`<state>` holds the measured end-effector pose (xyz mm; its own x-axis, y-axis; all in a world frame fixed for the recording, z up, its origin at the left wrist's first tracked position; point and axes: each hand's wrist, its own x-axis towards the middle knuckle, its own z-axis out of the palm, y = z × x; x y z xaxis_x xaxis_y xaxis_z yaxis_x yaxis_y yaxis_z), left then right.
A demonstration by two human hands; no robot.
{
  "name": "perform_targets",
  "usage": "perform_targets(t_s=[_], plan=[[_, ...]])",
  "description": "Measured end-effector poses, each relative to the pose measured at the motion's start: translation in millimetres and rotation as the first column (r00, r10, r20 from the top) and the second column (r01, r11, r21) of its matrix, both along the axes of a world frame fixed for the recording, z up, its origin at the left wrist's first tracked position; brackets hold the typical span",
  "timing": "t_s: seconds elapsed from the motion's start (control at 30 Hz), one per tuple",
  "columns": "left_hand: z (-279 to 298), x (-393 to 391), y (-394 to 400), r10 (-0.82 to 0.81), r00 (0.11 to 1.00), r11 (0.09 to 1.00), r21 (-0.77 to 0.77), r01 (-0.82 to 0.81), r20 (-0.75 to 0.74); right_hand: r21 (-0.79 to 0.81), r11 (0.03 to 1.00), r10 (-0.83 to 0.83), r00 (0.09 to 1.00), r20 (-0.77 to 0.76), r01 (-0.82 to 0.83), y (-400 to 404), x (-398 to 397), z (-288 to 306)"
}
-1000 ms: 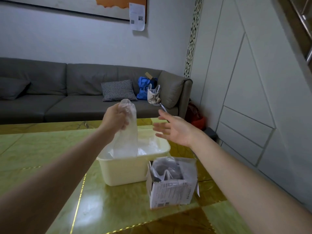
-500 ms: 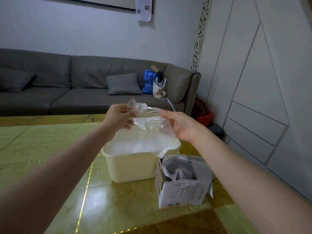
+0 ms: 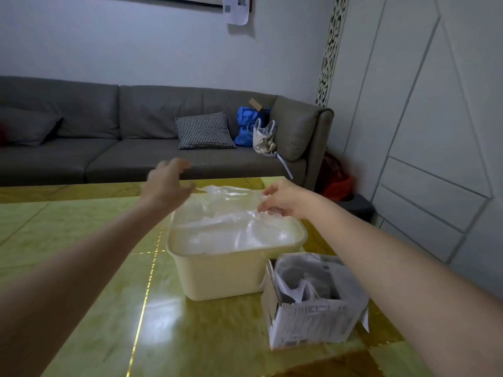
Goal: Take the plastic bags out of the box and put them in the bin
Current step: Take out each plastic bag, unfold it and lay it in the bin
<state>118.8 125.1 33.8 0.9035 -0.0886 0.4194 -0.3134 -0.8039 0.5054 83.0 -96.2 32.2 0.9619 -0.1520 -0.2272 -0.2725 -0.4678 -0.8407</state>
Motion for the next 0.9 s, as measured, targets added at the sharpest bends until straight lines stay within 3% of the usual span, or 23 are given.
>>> perform_targets(t_s=[0.03,0.1,0.17,0.23,0.33,0.4,0.43,0.53,0.63,0.73,0.83,0.9], plan=[[2.0,-3.9,-5.0,-0.166,0.986,0.984,0.064,0.166,-0.007,-0.094,0.995,0.031,1.0,-0.004,-0.031,1.7,3.8,-3.2],[0.1,-12.0,-21.3,-0.372,0.882,0.875,0.208,0.438,-0.291,-0.319,0.942,0.101,0.994,-0.03,-0.106,6.9,8.6,-8.7],[-11.0,-12.8,-35.5,-0.238,0.797,0.733,0.436,0.523,-0.555,-0.534,0.829,0.16,0.985,-0.06,-0.167,11.9,10.0,-11.7],[-24.7,-5.9,-42.5,-0.096,0.812,0.598,0.619,0.509,-0.575,-0.714,0.676,0.206,0.977,-0.051,-0.18,12.8,10.0,-9.8],[-35.9,-0.5,-53.2,-0.07,0.789,0.597,0.608,0.524,-0.611,-0.897,0.436,0.355,0.93,0.095,-0.075,18.6,5.0,-2.0],[-38.1,-1.7,-59.1,-0.074,0.779,0.596,0.599,0.535,-0.623,-0.893,0.419,0.464,0.884,0.056,-0.163,28.8,2.3,0.1],[-40.1,-1.3,-60.9,-0.071,0.783,0.595,0.603,0.531,-0.618,-0.877,0.4,0.483,0.875,-0.046,-0.267,33.7,1.7,-1.8],[-44.4,-1.2,-64.4,-0.009,0.798,0.604,0.632,0.485,-0.603,-0.867,0.214,0.358,0.862,-0.358,-0.449,35.9,4.1,-11.9],[-49.7,7.3,-59.0,0.036,0.788,0.66,0.607,0.443,-0.615,-0.857,0.082,0.235,0.846,-0.479,-0.508,27.5,11.3,-17.4],[-56.4,17.7,-52.2,0.058,0.802,0.609,0.658,0.443,-0.594,-0.822,-0.028,0.181,0.806,-0.563,-0.568,22.1,14.7,-20.5],[-56.2,17.1,-48.8,0.104,0.784,0.569,0.683,0.458,-0.612,-0.832,-0.026,0.206,0.812,-0.547,-0.554,19.6,10.8,-18.6],[-46.5,9.6,-45.7,0.073,0.737,0.681,0.573,0.456,-0.672,-0.843,0.1,0.289,0.826,-0.484,-0.529,16.1,3.3,-12.1]])
